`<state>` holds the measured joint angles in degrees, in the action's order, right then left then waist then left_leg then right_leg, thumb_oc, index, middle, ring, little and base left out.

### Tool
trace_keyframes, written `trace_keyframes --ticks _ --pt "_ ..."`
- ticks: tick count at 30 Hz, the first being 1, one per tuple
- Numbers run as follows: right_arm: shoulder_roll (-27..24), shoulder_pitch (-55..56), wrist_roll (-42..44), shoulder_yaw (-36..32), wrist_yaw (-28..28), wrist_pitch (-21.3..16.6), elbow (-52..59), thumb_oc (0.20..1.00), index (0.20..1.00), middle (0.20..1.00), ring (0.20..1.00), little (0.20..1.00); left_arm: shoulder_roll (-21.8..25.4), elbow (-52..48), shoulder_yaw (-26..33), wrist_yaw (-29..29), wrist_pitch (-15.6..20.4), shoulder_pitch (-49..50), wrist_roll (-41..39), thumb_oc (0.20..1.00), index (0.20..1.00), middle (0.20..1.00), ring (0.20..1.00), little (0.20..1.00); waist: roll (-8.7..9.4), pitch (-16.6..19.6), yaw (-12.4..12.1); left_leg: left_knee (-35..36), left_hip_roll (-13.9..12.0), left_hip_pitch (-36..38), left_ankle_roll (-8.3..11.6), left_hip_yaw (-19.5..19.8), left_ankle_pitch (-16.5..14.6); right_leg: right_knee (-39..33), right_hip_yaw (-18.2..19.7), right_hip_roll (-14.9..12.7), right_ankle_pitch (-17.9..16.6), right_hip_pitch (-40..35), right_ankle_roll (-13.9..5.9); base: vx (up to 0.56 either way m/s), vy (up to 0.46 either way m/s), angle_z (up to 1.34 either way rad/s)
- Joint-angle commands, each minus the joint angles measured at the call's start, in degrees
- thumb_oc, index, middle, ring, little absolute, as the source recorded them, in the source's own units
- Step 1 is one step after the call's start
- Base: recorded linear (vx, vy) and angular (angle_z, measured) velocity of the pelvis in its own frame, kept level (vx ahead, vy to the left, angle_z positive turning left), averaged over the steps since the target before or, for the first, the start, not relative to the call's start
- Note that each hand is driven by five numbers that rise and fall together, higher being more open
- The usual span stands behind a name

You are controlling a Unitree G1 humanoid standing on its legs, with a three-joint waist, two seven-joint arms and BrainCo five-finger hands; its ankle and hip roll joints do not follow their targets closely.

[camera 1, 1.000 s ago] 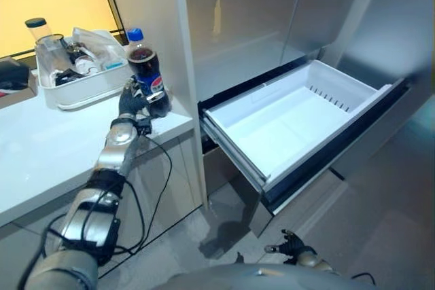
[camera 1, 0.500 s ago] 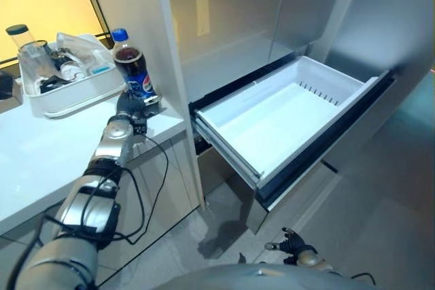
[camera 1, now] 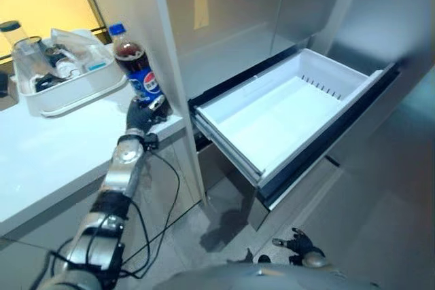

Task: Take the drinks into the refrigerator

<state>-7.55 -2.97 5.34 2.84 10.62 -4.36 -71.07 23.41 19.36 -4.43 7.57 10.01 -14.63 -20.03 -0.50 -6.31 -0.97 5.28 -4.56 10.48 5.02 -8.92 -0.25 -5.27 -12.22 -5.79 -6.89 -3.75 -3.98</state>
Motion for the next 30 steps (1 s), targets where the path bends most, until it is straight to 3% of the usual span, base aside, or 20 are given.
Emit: trace_keyframes --ticks 1,11,15,21,30 --pt "-1.9 -0.2 6.5 -4.0 1.9 -1.8 -2.9 1.0 1.0 1.0 1.0 1.0 -2.7 -6.3 1.8 -3.4 3.0 0.9 -3.3 0.2 0.2 0.2 0.2 0.2 1.03 -2.4 -0.9 -0.3 4.7 -0.8 -3.93 1.2 -3.8 3.1 -2.6 0.2 2.6 -2.4 -2.44 0.0 0.0 0.0" --pt "-9.4 0.9 19.8 -17.7 2.0 -4.4 -0.8 1.0 1.0 1.0 1.0 1.0 -1.9 -20.3 5.6 -9.0 4.0 14.8 -5.1 0.2 0.2 0.2 0.2 0.2 2.04 -2.7 -2.4 -0.3 4.7 -0.8 -4.32 1.8 -4.3 3.8 -2.8 0.1 3.1 -2.1 -2.43 -0.01 0.003 0.02" --pt "-12.7 0.8 24.2 -21.4 2.3 -6.4 3.5 1.0 1.0 1.0 1.0 1.0 -1.8 -26.3 6.1 -12.5 3.8 19.2 -9.5 0.2 0.2 0.2 0.2 0.2 2.44 -2.7 -2.8 -0.3 4.6 -0.9 -4.52 2.0 -4.3 4.4 -2.6 0.0 3.3 -1.6 -2.48 0.0 0.0 0.0" --pt "-12.9 1.1 26.8 -24.9 6.1 -13.4 26.6 1.0 1.0 1.0 1.0 1.0 -3.1 -31.0 7.0 -14.6 4.1 21.9 -11.8 0.2 0.2 0.2 0.2 0.2 2.59 -2.8 -2.5 -0.3 4.7 -0.9 -4.88 2.0 -4.5 5.0 -2.0 -0.1 3.5 -1.1 -2.46 0.0 0.0 0.0" --pt "-12.1 -0.6 17.6 -20.6 4.4 -15.9 59.6 1.0 1.0 1.0 1.0 1.0 -4.3 -31.4 6.1 -15.9 4.5 20.9 -10.2 0.2 0.2 0.2 0.2 0.2 2.75 -2.2 -2.2 -0.3 4.9 -0.3 -5.19 1.6 -4.6 5.2 -1.8 -0.2 3.5 -1.3 -2.35 0.0 0.006 -0.03"
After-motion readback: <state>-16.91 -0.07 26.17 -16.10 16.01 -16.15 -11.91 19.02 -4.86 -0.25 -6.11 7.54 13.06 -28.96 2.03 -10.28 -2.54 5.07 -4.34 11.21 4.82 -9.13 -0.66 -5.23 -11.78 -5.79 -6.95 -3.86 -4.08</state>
